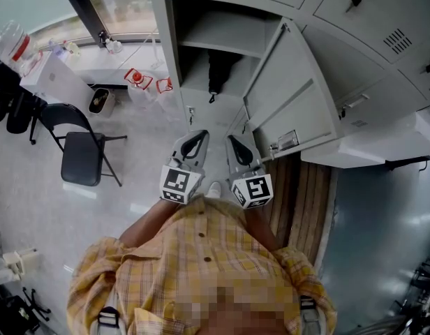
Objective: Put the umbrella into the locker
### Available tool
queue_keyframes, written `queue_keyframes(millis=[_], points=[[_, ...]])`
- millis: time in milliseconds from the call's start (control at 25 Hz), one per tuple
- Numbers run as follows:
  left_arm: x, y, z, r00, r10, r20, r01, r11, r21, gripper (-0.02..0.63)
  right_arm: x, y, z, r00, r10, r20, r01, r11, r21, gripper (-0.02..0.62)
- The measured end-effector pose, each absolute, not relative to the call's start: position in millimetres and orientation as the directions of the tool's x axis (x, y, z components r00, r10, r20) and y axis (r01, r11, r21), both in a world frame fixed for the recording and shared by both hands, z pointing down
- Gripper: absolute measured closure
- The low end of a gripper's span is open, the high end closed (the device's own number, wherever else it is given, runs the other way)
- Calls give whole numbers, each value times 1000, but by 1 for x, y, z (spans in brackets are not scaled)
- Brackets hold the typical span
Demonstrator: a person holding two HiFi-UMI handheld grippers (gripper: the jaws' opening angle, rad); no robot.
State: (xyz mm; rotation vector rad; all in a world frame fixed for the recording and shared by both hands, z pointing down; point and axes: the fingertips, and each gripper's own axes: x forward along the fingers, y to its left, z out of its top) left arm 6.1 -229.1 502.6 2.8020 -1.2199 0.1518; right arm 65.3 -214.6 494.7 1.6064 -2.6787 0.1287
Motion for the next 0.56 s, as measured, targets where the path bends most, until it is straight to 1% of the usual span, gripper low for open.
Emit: queue_keyframes(millis=[560], points=[[13,-228,508,697,-709,111,-716,-696,49,603,64,-216,497,-468,-881,70,-884,464,-62,598]])
